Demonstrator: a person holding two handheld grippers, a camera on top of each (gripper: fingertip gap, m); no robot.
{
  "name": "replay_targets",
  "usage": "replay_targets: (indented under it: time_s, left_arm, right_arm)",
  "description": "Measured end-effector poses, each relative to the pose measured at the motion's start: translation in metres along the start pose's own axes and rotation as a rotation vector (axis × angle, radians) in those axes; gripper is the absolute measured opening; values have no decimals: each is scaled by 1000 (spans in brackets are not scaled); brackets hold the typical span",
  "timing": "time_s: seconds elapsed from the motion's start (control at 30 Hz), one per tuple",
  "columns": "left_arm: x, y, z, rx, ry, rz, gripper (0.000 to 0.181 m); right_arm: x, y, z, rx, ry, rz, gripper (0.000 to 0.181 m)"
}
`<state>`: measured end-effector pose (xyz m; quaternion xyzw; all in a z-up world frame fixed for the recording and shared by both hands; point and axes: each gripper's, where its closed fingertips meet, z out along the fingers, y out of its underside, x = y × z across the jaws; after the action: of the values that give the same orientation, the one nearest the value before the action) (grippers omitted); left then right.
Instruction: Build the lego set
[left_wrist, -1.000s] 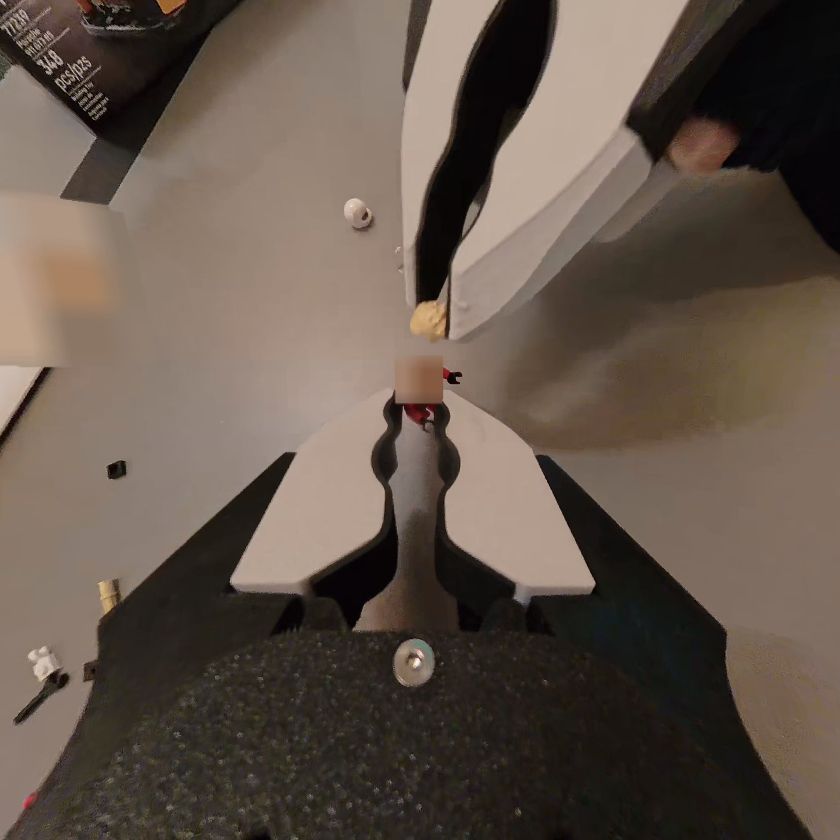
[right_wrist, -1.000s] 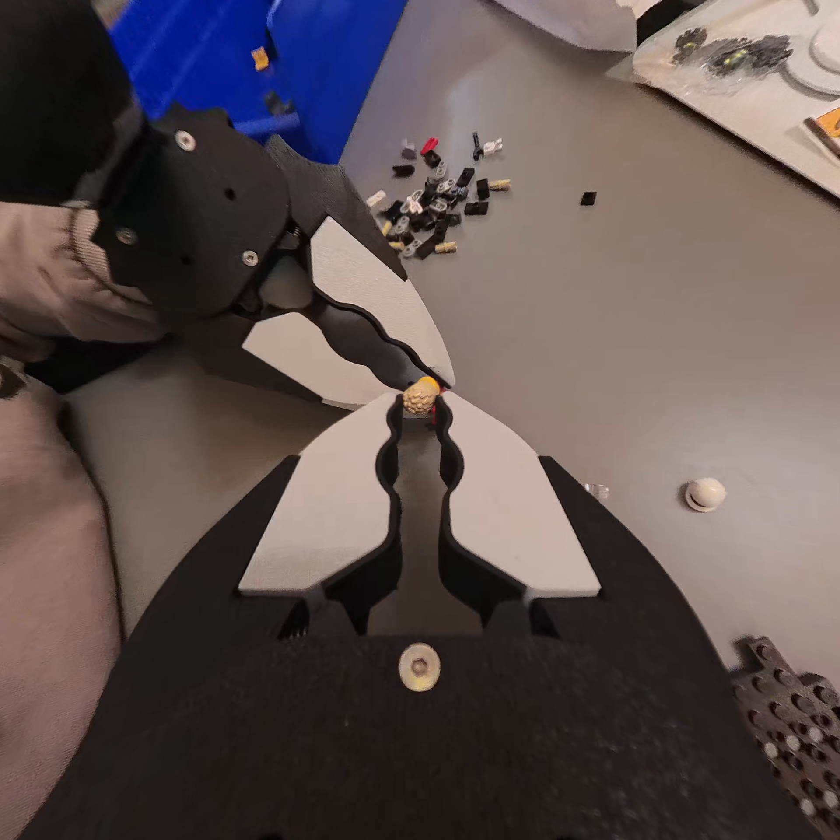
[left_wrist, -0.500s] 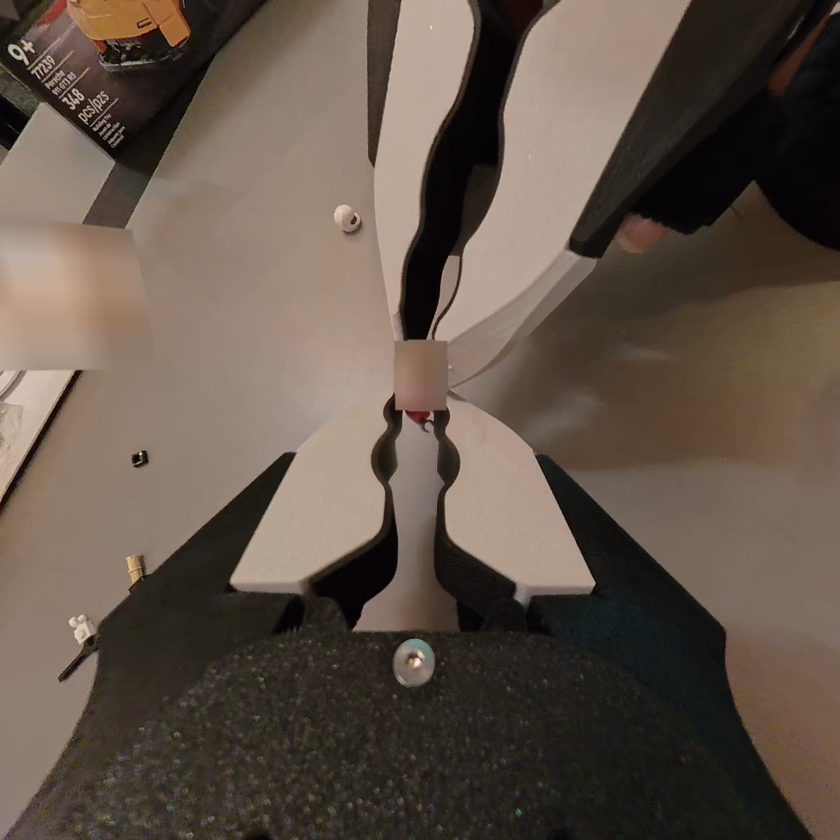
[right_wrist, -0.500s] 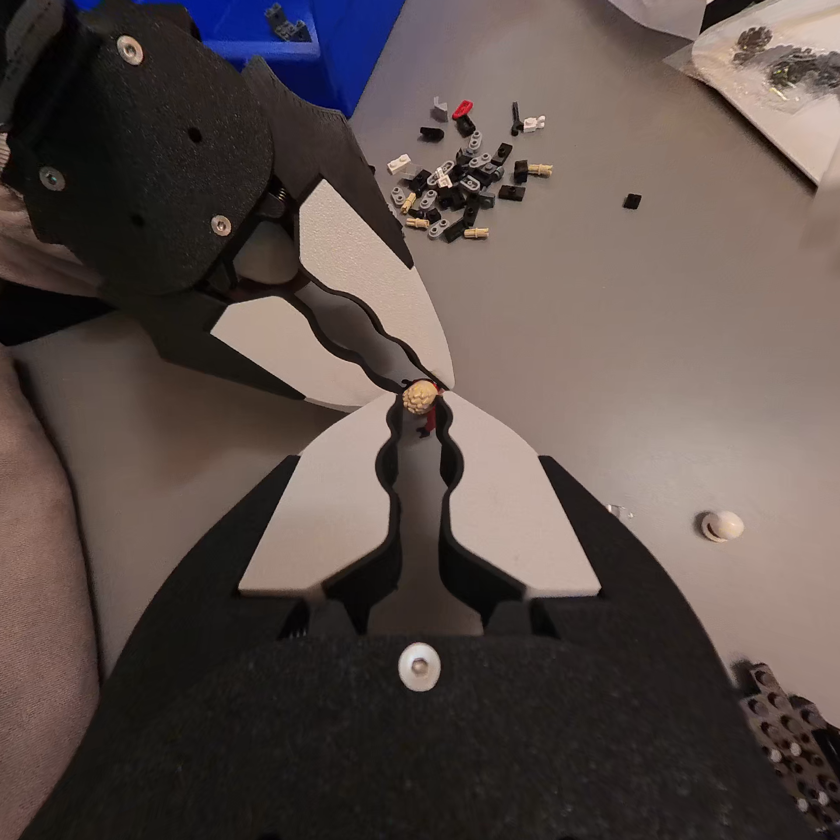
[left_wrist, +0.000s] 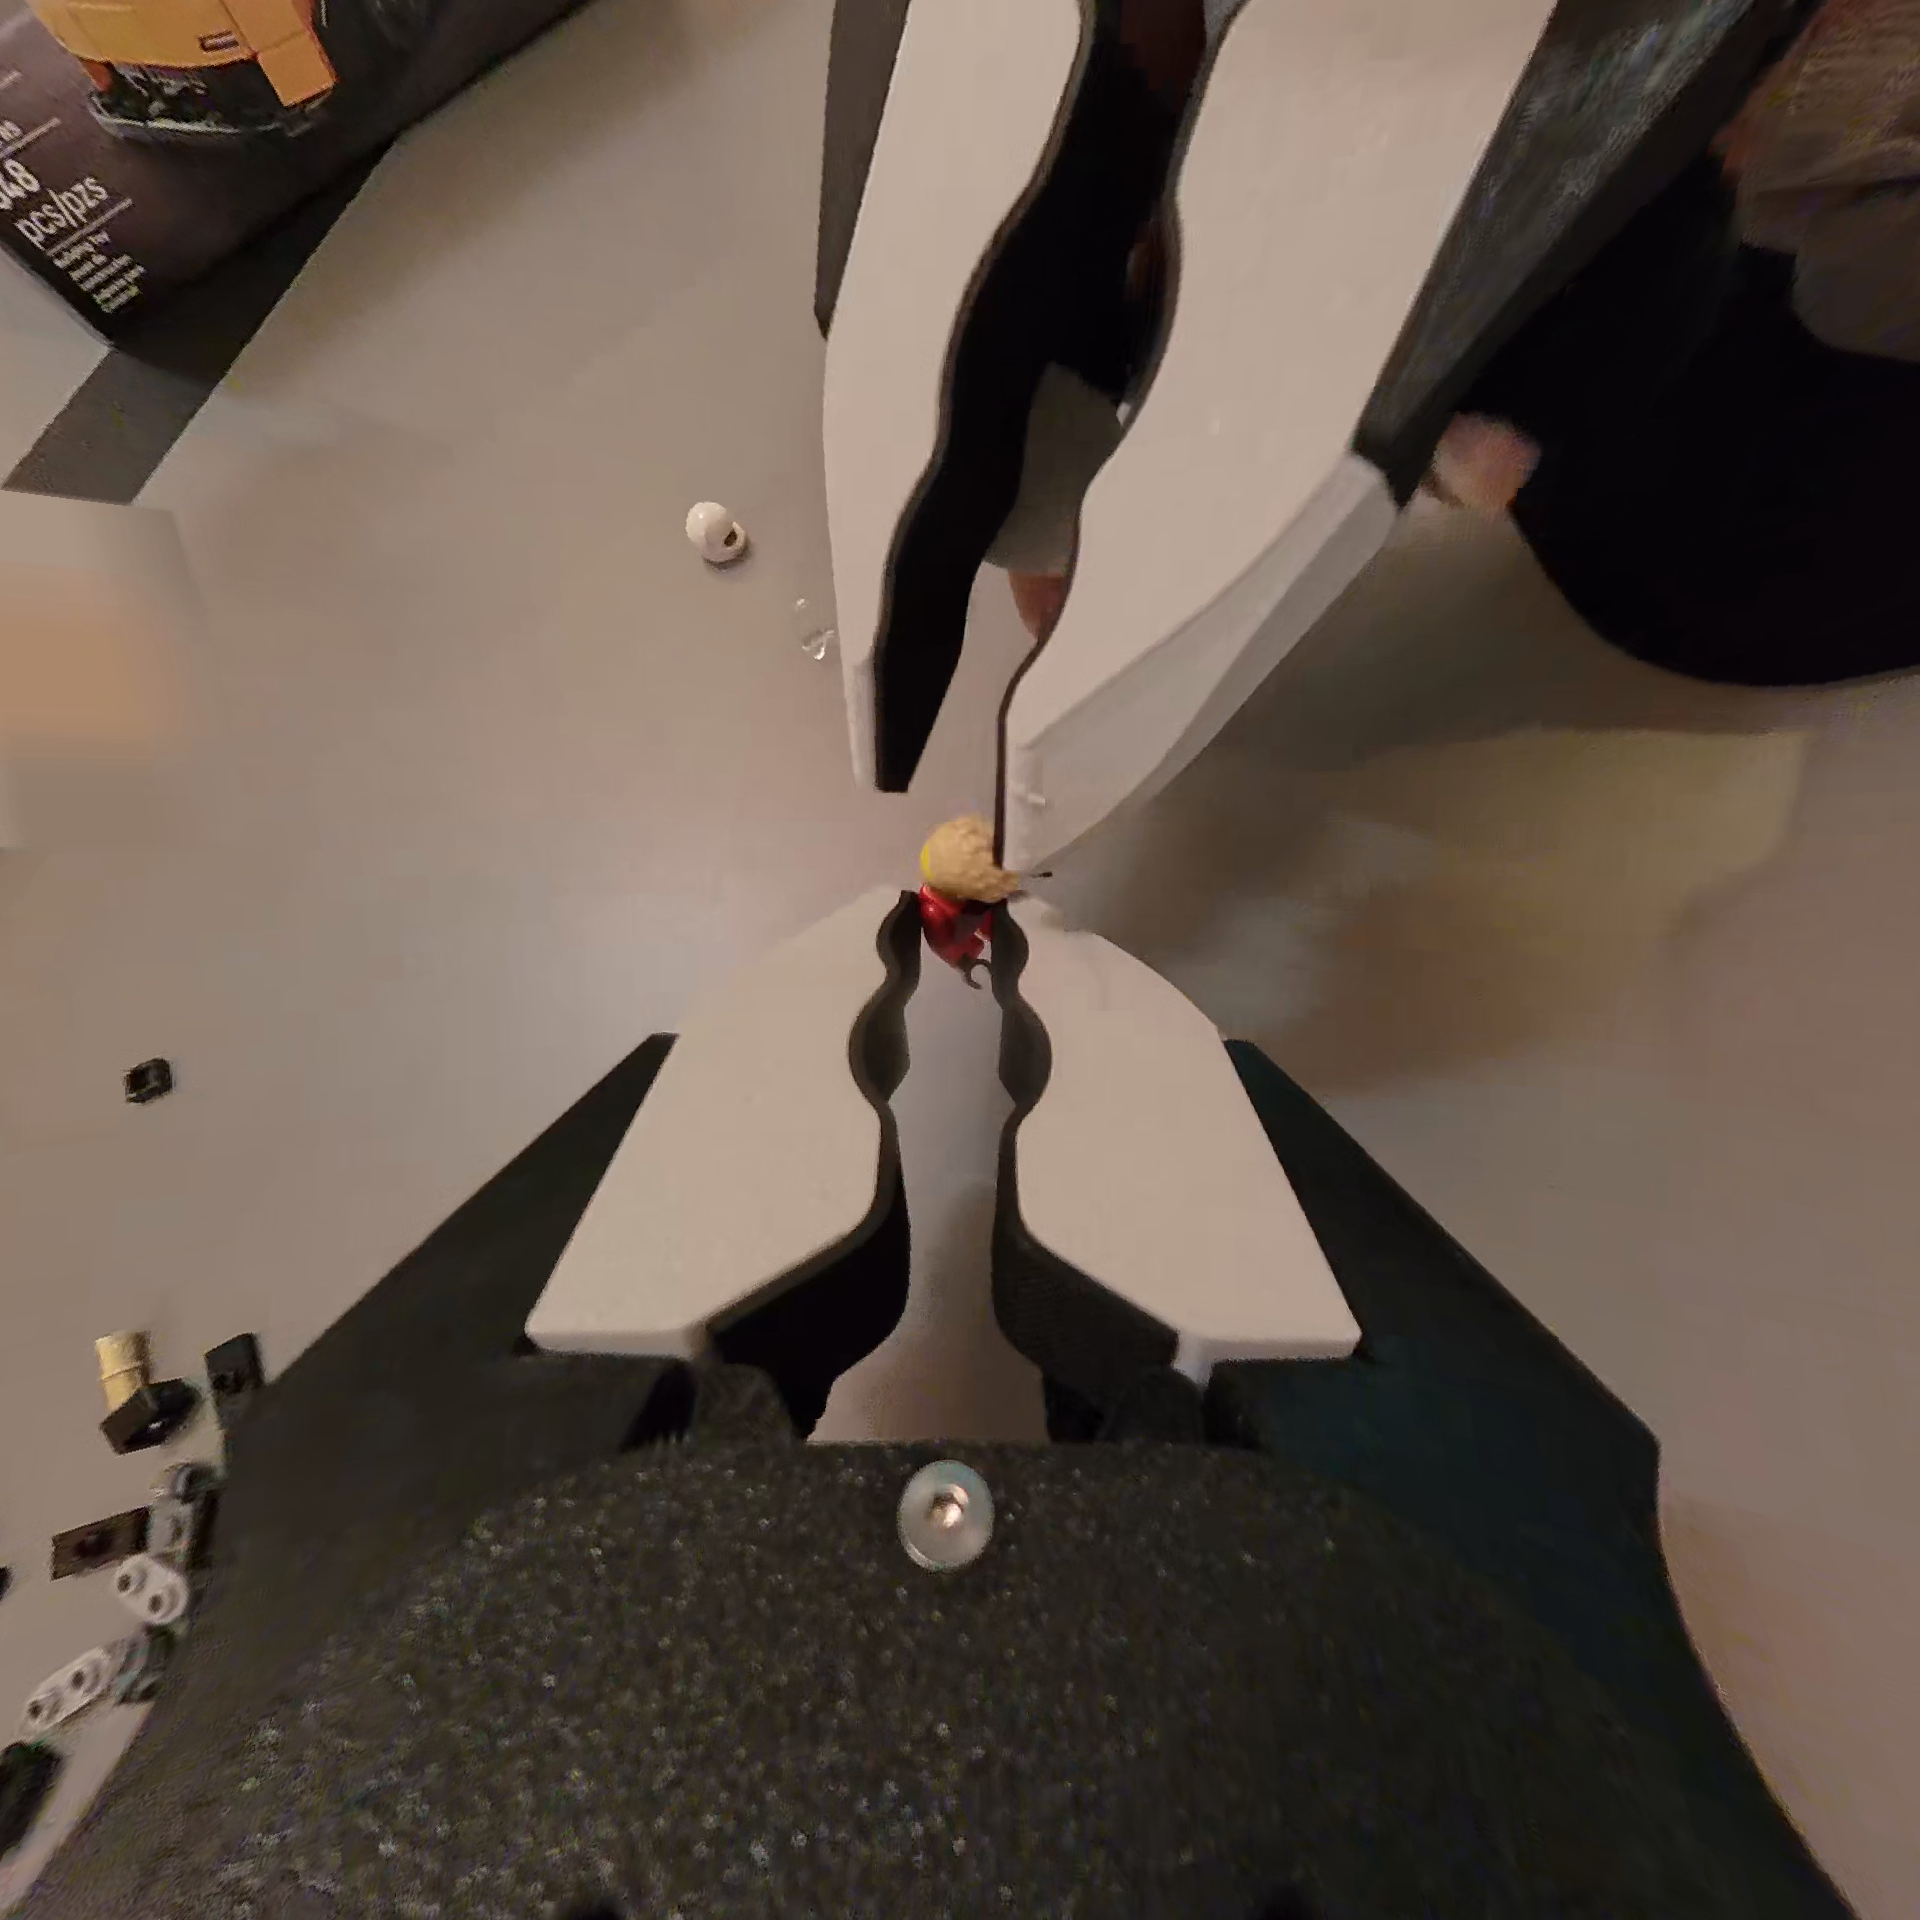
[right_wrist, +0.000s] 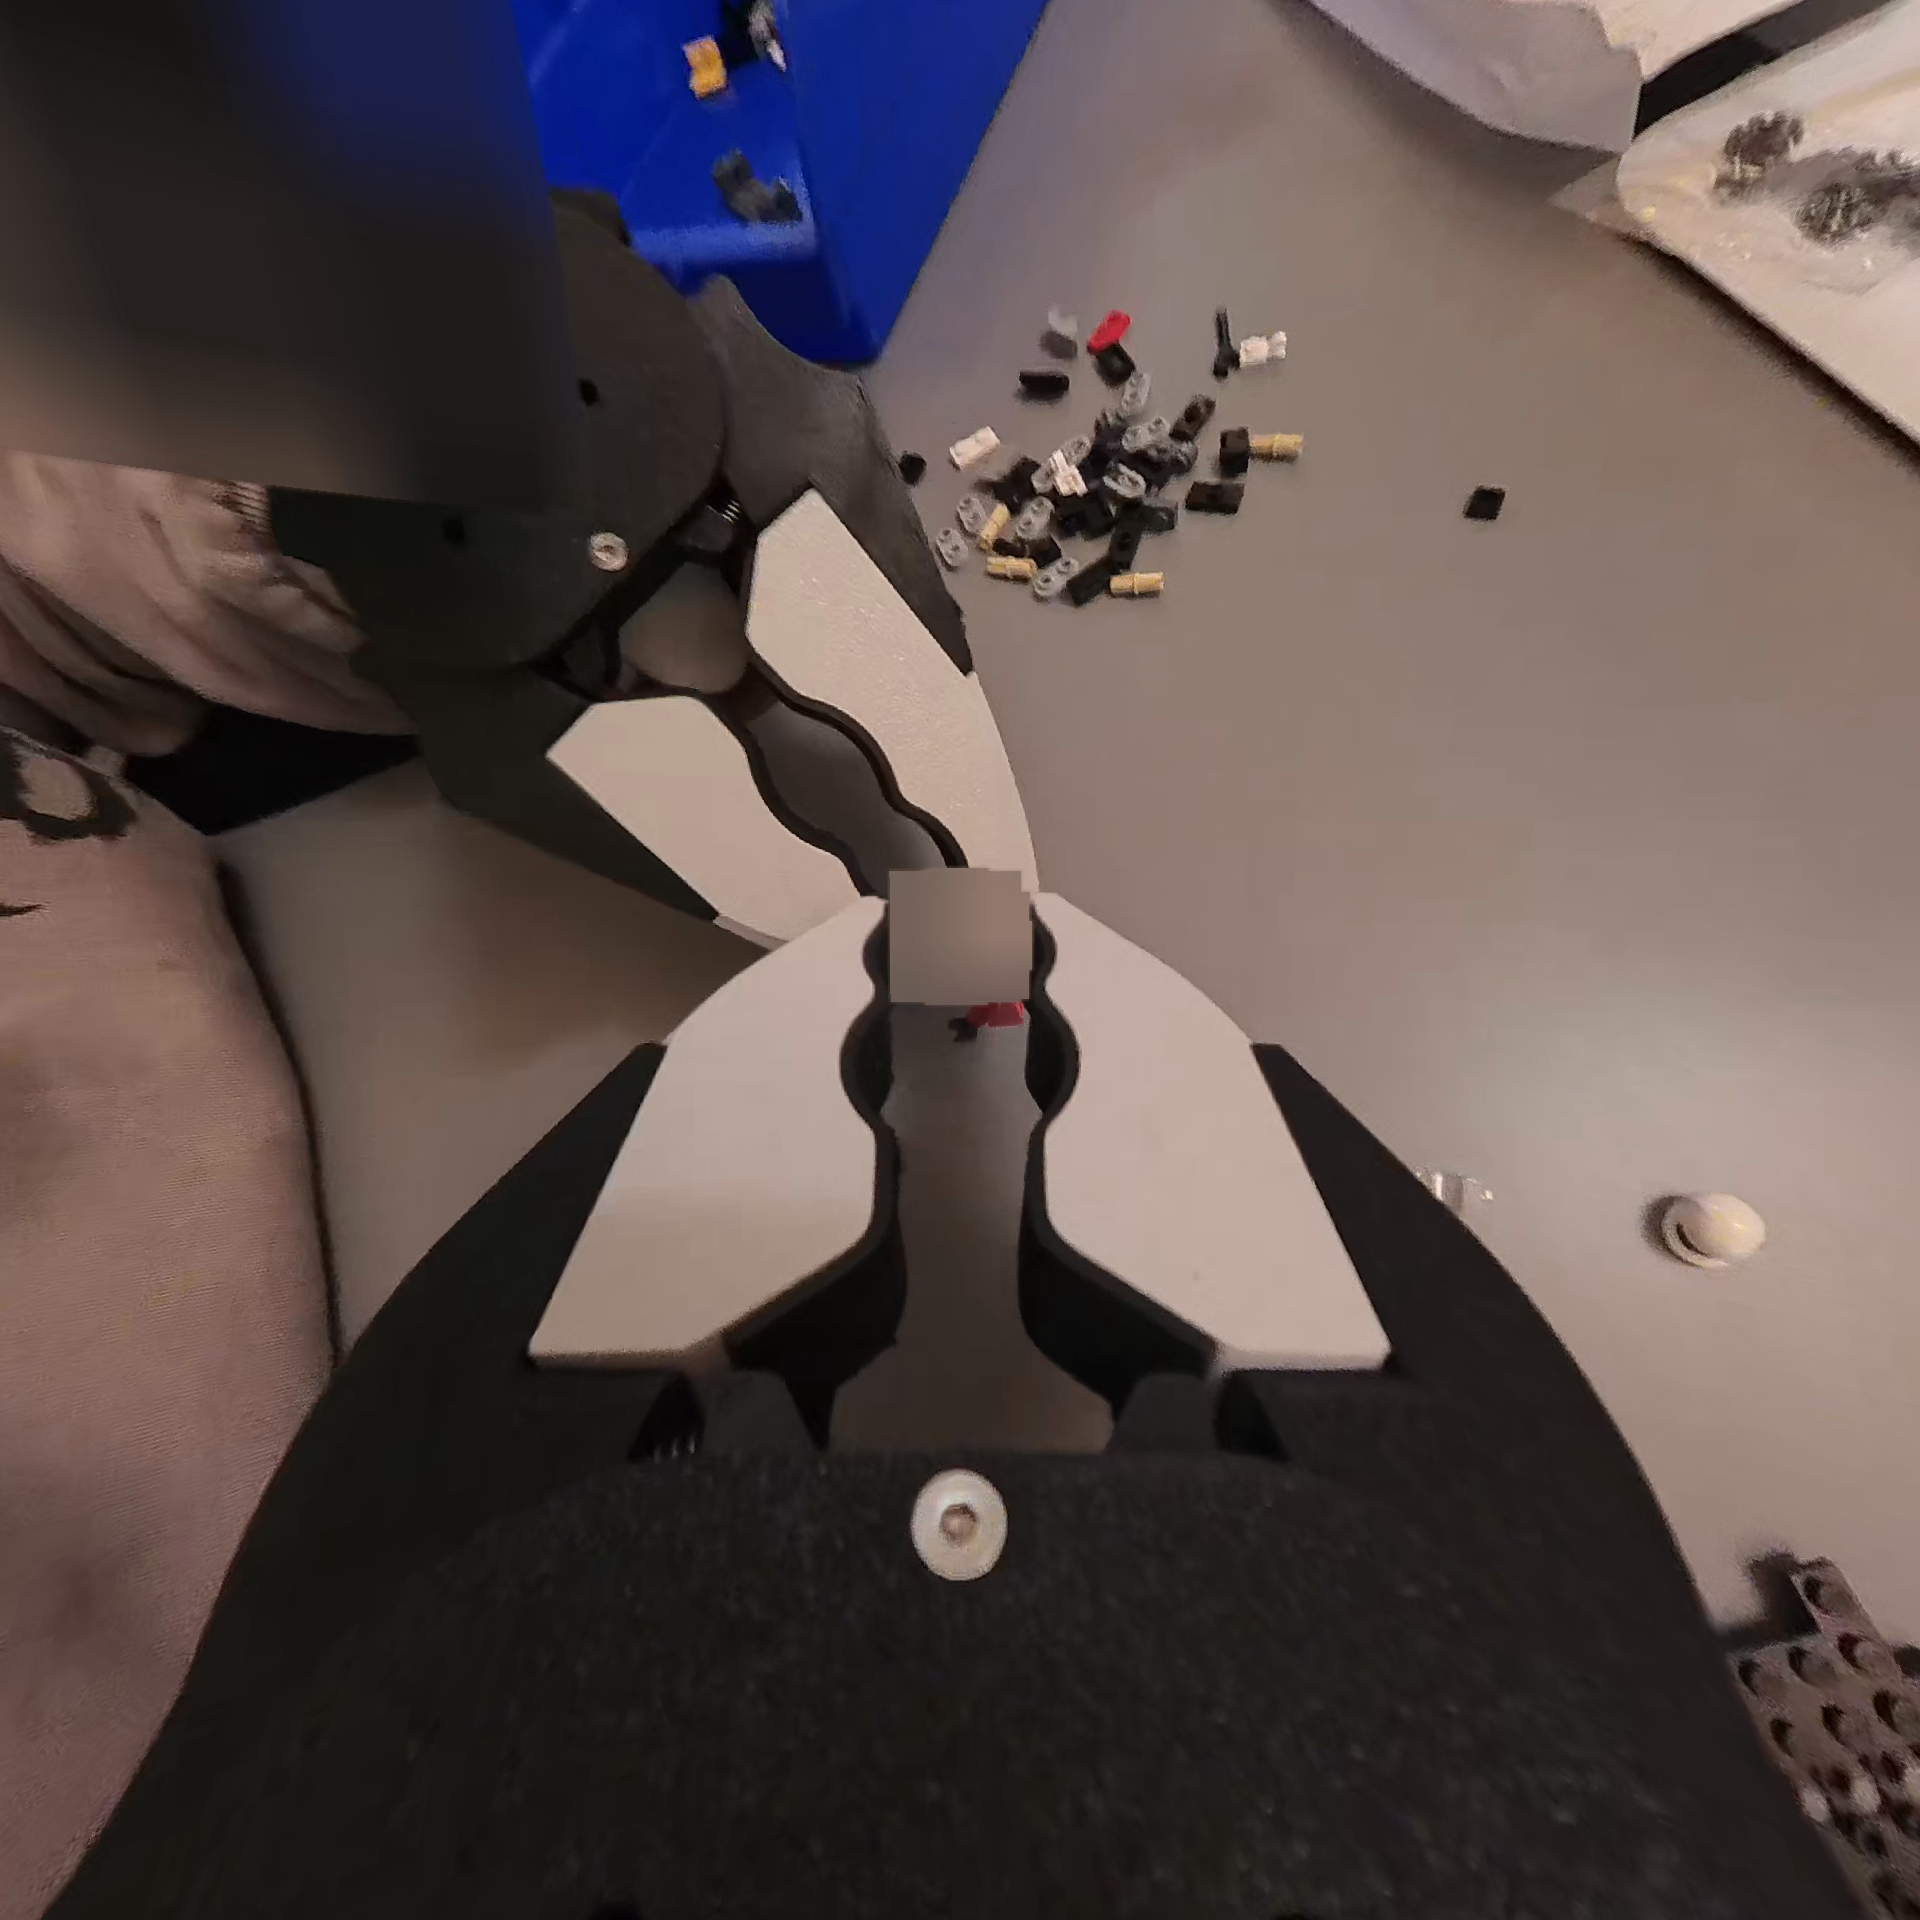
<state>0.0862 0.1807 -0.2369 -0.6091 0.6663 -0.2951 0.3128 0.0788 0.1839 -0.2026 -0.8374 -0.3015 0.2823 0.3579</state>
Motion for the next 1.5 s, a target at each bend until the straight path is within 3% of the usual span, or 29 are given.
replay_targets:
  time_s: [0.23, 0.37, 0.53, 0.7, 0.9, 1.13, 1.5]
  left_arm:
    - [9, -6, -6, 37, 119, -101, 13]
    - [12, -5, -6, 29, 140, -108, 13]
    - [16, -6, -7, 28, 153, -100, 13]
    - [15, -6, -8, 25, 122, -56, 12]
    - [6, -12, -10, 56, 15, 30, 12]
    - [-1, -12, -11, 56, -53, 39, 11]
    - [-2, -10, -10, 49, -27, -34, 11]
  right_arm:
    - [-5, -2, -19, 63, -47, -282, 21]
    - [-16, -8, -15, 116, -46, -393, 20]
    - [-15, 2, -4, 48, -17, -451, 14]
    - [-13, 2, -4, 57, -81, -296, 13]
    - [-10, -6, -6, 133, -255, 149, 12]
    - [-5, -7, -5, 123, -184, 150, 12]
    - [-3, -6, -1, 151, -196, 174, 12]
